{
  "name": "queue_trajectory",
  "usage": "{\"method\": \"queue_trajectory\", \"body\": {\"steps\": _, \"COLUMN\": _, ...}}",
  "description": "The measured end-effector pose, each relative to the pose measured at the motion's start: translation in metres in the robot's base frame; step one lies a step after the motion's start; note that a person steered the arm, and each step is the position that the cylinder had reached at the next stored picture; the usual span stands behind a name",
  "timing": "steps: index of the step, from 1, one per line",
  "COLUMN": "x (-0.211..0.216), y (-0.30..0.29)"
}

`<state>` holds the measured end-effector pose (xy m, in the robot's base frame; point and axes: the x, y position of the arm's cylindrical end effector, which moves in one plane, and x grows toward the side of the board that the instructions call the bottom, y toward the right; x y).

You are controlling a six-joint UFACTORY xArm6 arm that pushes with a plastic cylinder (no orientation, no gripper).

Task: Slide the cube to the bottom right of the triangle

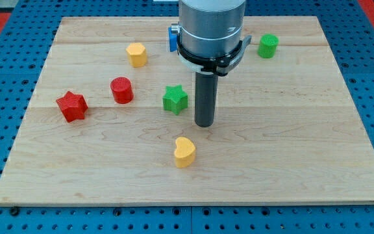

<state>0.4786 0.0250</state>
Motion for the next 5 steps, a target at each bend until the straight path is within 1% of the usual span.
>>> {"method": "queue_trajectory", "body": {"steps": 1, "x": 0.0, "y": 0.005}}
{"method": "queue_trajectory", "body": {"steps": 2, "x": -0.019, "y": -0.002}}
{"method": "queue_trajectory", "body": {"steps": 4, "x": -0.079, "y": -0.02}}
{"method": "queue_trajectory", "body": {"steps": 5, "x": -0.093, "y": 0.015}}
